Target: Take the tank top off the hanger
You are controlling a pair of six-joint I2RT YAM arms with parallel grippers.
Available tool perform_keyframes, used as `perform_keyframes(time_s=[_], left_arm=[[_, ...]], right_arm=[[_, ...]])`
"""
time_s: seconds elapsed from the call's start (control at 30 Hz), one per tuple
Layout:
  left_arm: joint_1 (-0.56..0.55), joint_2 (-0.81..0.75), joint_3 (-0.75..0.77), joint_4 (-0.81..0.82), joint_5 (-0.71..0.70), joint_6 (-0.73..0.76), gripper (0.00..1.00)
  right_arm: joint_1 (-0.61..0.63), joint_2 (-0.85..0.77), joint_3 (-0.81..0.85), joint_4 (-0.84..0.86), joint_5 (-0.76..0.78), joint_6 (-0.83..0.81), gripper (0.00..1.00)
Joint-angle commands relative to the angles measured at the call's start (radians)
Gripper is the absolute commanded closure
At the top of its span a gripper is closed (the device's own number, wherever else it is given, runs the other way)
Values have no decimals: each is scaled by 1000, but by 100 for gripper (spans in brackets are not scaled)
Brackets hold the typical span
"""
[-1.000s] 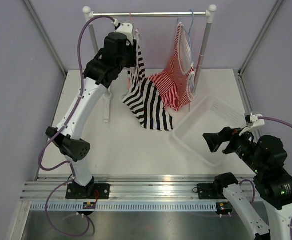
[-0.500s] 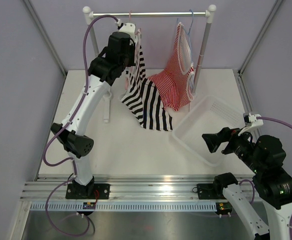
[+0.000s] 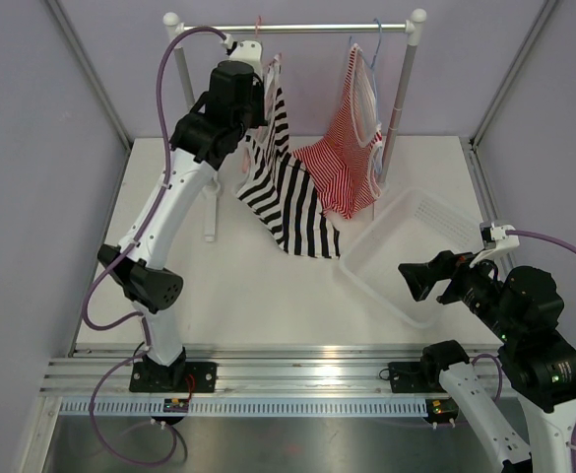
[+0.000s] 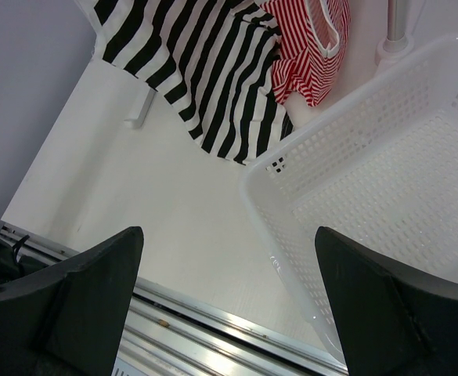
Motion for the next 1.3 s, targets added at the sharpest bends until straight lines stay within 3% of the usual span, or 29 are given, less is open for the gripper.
perform_keyframes(time_s=[0.0,0.17,0.37,0.63,0.87,1.03,1.17,1.27], left_arm=[[-3,-112,10,135,-6,-24,100],[-3,-169,-35,178,17,-32,100],[-4,-224,-70,111,43,-58,100],[-4,-410,-277,102,104,-58,100],[-7,-499,-320,-81,108,-99,100],[-7,-714,-570,-102,120,-156,100],[-7,-856,-633,-168,140,-154,100],[-7,-939,-644,-260,152,-121,100]], right_arm=[[9,4,-1,28,-2,5,1],[9,4,-4,28,1,6,1],[9,8,-2,28,2,6,1],[9,39,30,33,-5,-9,1],[9,94,51,91,-73,22,0],[9,192,59,258,-237,126,0],[9,312,45,437,-378,239,1],[12,439,2,649,-517,412,1]])
